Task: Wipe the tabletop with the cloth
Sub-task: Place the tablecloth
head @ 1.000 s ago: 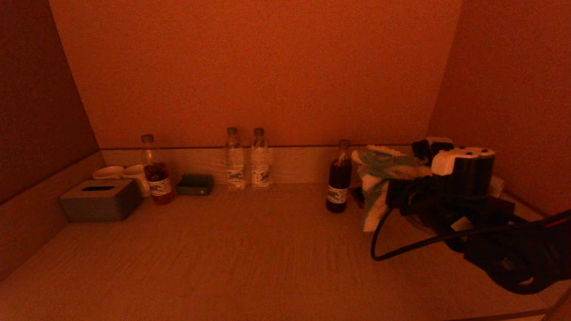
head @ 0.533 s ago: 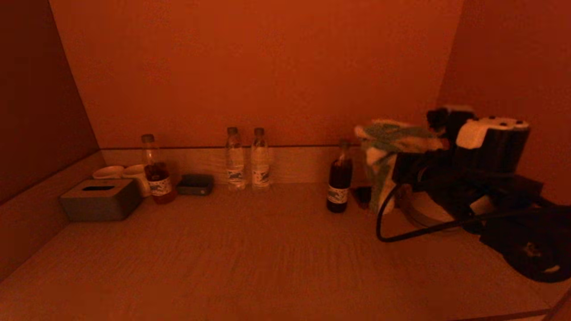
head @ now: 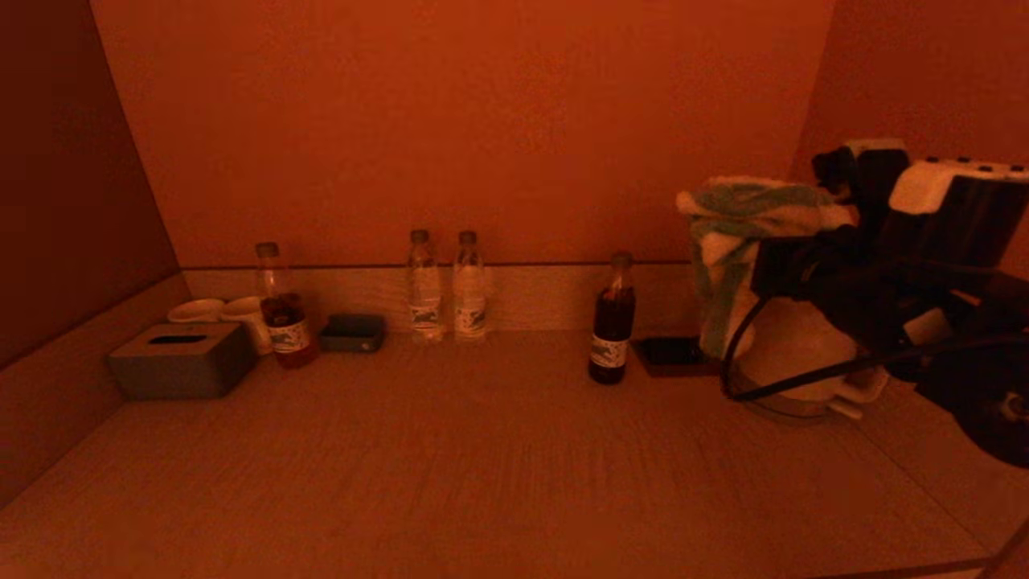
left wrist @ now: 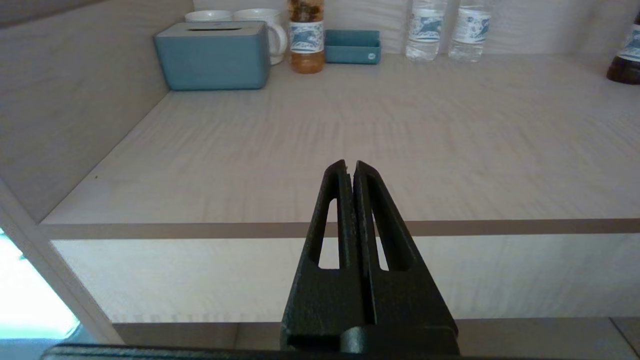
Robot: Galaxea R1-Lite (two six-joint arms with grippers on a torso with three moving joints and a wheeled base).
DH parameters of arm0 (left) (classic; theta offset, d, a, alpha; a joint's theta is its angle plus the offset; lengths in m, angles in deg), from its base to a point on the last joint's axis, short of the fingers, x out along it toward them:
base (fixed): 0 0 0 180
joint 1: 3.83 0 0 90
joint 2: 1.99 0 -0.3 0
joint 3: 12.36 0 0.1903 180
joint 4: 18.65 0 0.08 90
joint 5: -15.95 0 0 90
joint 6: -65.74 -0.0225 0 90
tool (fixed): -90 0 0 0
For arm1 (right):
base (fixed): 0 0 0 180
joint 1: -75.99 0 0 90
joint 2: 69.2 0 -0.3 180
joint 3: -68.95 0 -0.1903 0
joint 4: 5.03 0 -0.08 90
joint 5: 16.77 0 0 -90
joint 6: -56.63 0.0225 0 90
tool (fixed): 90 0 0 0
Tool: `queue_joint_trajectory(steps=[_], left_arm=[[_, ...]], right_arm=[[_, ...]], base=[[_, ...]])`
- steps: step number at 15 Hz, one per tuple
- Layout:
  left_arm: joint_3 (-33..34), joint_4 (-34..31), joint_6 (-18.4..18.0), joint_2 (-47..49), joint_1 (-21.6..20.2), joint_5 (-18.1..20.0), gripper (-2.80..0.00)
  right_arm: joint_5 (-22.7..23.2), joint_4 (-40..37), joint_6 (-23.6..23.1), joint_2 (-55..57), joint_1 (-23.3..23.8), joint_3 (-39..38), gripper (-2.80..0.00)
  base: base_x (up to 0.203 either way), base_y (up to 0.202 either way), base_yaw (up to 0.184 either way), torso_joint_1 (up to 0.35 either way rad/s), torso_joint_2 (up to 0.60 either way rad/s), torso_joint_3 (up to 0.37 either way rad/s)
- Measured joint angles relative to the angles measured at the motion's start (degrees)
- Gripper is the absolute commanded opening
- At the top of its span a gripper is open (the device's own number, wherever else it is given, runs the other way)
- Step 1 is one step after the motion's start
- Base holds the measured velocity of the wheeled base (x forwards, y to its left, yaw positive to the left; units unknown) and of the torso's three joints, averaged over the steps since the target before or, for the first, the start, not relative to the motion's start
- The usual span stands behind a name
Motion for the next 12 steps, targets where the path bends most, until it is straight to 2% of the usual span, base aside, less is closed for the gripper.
queue_joint_trajectory(steps=[3,12], left_arm=[[0.0,0.01,0.0,0.0,-0.02,0.02,-2.8],[0.0,0.0,0.0,0.0,0.07,0.0,-2.8]], right_arm=[[1.31,0.06,-1.42,-0.2,2.87,0.0,-2.8],[1.57,-0.4,-2.41,-1.5,4.63,-1.74,-2.8]], base=[[0.0,0.0,0.0,0.0,0.0,0.0],[0.0,0.0,0.0,0.0,0.0,0.0]])
